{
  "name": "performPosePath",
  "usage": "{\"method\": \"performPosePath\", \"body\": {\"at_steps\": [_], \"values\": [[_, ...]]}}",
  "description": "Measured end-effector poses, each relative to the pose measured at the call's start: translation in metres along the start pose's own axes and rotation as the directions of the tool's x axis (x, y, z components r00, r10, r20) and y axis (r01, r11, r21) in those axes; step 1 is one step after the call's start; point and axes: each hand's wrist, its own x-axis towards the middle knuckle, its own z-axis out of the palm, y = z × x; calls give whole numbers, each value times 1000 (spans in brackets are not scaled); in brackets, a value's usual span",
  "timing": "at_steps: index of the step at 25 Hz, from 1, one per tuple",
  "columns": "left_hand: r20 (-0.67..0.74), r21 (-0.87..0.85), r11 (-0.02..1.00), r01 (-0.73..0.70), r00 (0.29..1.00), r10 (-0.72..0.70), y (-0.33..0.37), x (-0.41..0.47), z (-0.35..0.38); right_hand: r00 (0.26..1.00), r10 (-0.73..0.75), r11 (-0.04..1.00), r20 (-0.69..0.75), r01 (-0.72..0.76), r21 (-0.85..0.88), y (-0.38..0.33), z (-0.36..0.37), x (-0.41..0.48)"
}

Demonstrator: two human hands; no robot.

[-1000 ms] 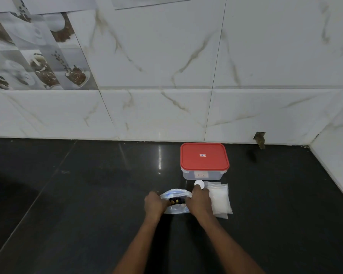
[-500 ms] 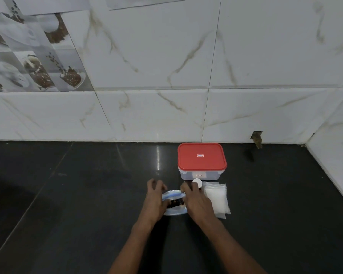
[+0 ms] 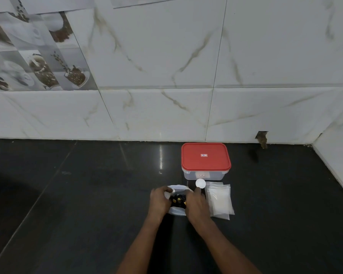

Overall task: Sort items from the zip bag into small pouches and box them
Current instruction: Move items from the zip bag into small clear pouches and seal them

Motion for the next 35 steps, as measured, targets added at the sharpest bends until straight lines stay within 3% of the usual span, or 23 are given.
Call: {"method": "performPosePath", "body": {"at_steps": [3, 6, 8, 10, 14, 21, 24, 27, 29, 32, 35], "values": [[119, -259, 940, 223, 973, -198, -4, 0, -1, 1000, -7, 995, 14, 5, 95, 3, 2, 1], [104, -401, 881, 251, 968, -228, -2, 0, 2, 1000, -20, 985, -3, 20, 169, 4, 3, 0], [64, -281, 945, 167, 986, -155, 3, -1, -2, 999, -17, 982, -28, 21, 186, 4, 0, -1], [12, -30, 999, 39, 999, -38, 1, -2, -7, 1000, -22, 981, -19, 25, 191, 6, -1, 1], [-15, 281, 955, -97, 994, 105, -15, -4, 0, 1000, -22, 984, 12, 19, 180, 6, -5, 3], [-66, 426, 901, -86, 990, 126, -8, -10, 2, 998, -60, 986, -4, 60, 157, 11, 5, -3], [-2, 489, 858, -155, 984, 179, -1, -7, 5, 996, -82, 993, 31, 79, 85, 16, 0, -2], [78, 315, 918, -242, 970, 229, -5, 3, 0, 991, -125, 992, 49, 124, 33, 18, -12, 3], [104, 249, 930, -272, 962, 254, -14, 7, -5, 982, -186, 982, -24, 186, -19, 17, -16, 6], [194, 341, 905, -256, 961, 198, -14, 5, -10, 955, -293, 951, -43, 287, -113, 12, -16, 7], [257, 498, 847, -186, 965, 61, -9, 3, -15, 973, -226, 960, 37, 229, -159, 12, -14, 4]]}}
